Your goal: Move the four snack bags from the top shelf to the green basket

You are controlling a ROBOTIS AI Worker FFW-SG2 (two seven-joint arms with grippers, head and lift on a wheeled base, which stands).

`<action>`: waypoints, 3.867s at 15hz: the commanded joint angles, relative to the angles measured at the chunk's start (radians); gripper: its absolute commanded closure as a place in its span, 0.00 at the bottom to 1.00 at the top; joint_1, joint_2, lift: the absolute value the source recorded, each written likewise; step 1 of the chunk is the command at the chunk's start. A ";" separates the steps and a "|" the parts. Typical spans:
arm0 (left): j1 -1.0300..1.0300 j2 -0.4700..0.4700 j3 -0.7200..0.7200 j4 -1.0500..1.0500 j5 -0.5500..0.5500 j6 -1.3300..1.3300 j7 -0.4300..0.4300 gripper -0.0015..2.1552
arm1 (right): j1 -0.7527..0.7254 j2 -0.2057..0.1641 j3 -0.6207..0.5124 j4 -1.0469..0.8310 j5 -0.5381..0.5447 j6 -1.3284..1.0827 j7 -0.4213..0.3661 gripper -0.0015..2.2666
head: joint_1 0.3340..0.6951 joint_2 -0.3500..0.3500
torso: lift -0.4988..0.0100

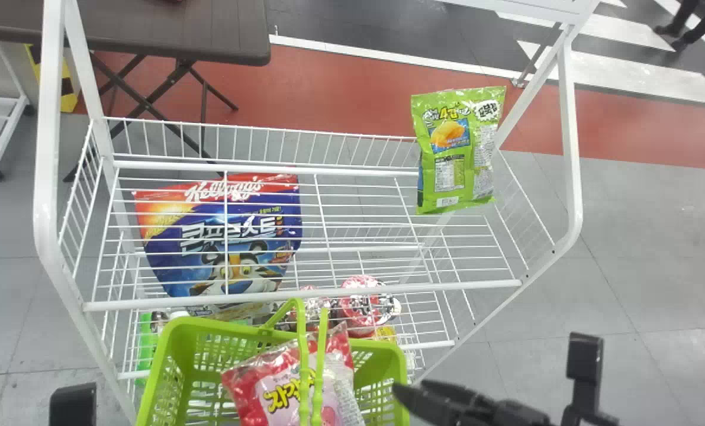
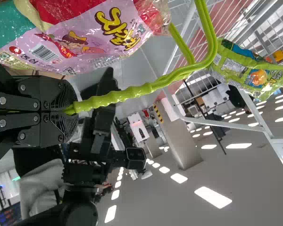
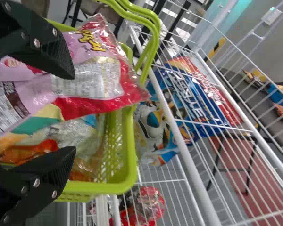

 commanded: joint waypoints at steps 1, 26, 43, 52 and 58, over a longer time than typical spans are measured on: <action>0.000 0.000 -0.007 0.001 -0.002 0.000 0.000 0.63 | -0.077 0.001 0.001 0.028 0.033 -0.183 -0.078 0.02 | 1.00 0.00 | 0.98; -0.043 0.017 0.071 0.064 0.060 0.012 -0.042 0.63 | -0.895 -0.028 0.168 0.760 0.638 -0.407 -0.340 0.98 | 1.00 0.00 | 0.98; -0.048 0.010 0.083 0.032 0.053 0.034 -0.025 0.63 | -0.445 -0.011 -0.194 -0.329 -0.045 0.472 -0.261 0.98 | 1.00 0.00 | 0.98; -0.069 0.006 0.053 0.032 0.046 0.034 -0.003 0.63 | -0.175 0.001 -0.350 -0.292 -0.380 0.472 -0.176 0.98 | 1.00 0.00 | 0.98; -0.071 0.009 0.059 0.032 0.049 0.034 0.001 0.63 | -0.099 0.001 -0.290 -0.283 -0.507 0.472 -0.173 0.98 | 1.00 0.00 | 0.98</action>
